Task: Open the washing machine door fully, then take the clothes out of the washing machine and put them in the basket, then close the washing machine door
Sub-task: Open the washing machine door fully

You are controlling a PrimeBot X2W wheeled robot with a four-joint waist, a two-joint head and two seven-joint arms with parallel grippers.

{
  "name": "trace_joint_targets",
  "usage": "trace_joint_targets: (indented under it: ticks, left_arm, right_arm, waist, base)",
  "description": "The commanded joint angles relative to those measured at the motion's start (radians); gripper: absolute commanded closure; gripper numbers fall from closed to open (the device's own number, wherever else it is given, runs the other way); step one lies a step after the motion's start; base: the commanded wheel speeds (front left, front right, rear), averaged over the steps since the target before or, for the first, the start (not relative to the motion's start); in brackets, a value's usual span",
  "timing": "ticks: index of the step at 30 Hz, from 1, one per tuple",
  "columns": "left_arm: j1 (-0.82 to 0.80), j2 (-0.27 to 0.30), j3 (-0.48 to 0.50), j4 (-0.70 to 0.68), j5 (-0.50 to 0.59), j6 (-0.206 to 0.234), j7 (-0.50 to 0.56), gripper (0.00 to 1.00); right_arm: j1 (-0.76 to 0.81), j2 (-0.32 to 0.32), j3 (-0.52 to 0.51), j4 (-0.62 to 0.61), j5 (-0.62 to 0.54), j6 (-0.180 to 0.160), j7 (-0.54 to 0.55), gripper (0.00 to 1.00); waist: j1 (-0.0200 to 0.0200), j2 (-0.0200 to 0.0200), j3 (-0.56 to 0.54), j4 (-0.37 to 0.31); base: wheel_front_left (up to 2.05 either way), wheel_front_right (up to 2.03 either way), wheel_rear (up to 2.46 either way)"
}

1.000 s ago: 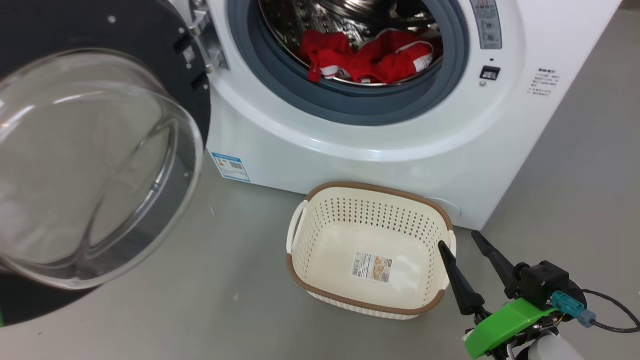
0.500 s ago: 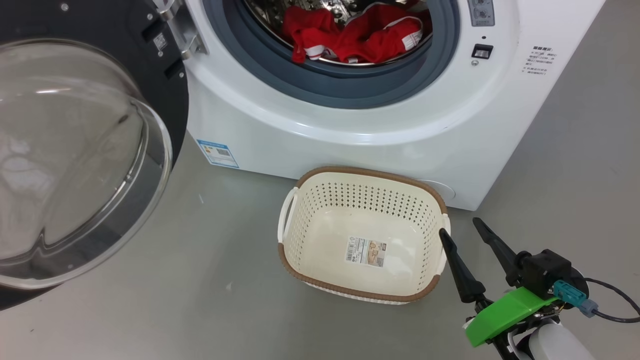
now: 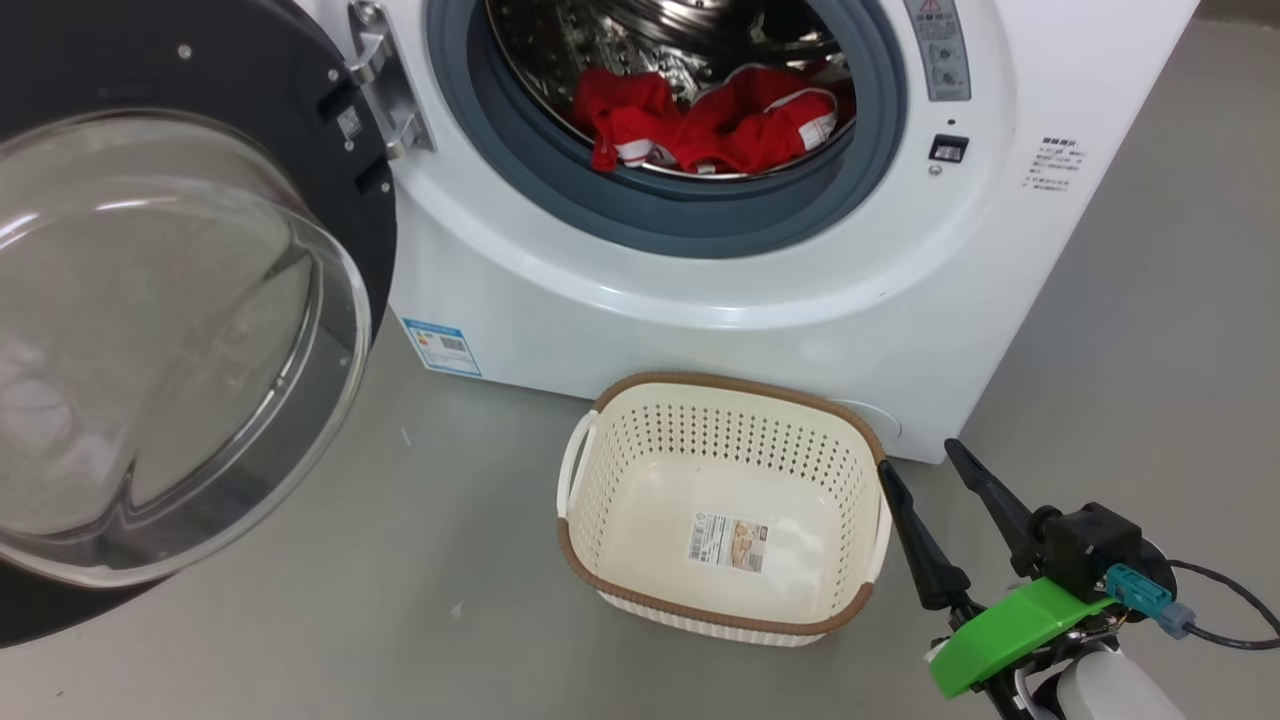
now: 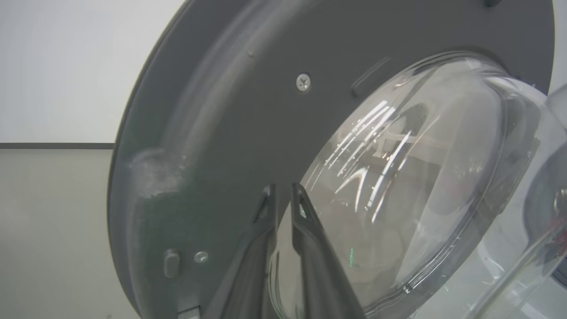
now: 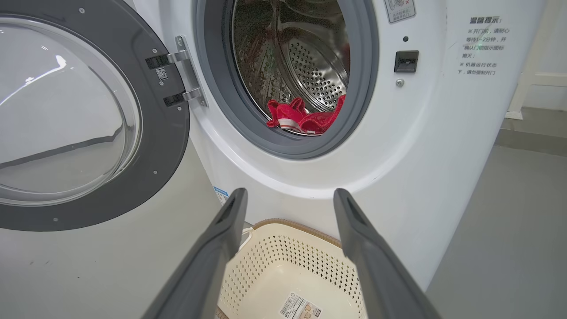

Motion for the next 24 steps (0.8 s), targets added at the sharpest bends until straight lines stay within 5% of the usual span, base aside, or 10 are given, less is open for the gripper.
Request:
trace_joint_targets:
  ticks: [1,4,6,14,24]
  left_arm:
    - [0.02,0.035,0.026,-0.039,0.016,-0.007,-0.005,0.67]
    - [0.063,-0.008,0.013,-0.082,0.023,-0.016,-0.005,0.46]
    - [0.093,-0.031,0.001,-0.111,0.025,-0.02,-0.005,0.0]
    - [0.213,-0.099,-0.114,-0.266,-0.003,-0.023,-0.005,0.0]
    - [0.316,-0.093,-0.311,-0.404,-0.049,-0.023,-0.005,0.0]
  right_arm:
    - [0.004,-0.001,0.017,-0.03,-0.004,0.005,-0.009,0.0]
    - [0.015,-0.001,0.013,-0.035,-0.002,0.005,-0.009,0.0]
    - [0.022,-0.001,0.011,-0.038,-0.001,0.005,-0.009,0.0]
    - [0.045,-0.005,-0.016,-0.058,0.006,0.005,-0.009,0.0]
    - [0.061,-0.009,-0.071,-0.086,0.002,0.005,-0.009,0.0]
  waist:
    - [0.0,-0.0001,-0.017,0.001]
    - [0.0,-0.0001,-0.035,0.001]
    - [0.0,-0.0001,-0.044,-0.002]
    - [0.0,-0.0001,-0.066,-0.027]
    - [0.0,-0.0001,-0.062,-0.11]
  base:
    - [0.0,0.0,0.0]
    - [0.0,0.0,0.0]
    - [0.0,0.0,0.0]
    - [0.0,0.0,0.0]
    - [0.0,0.0,0.0]
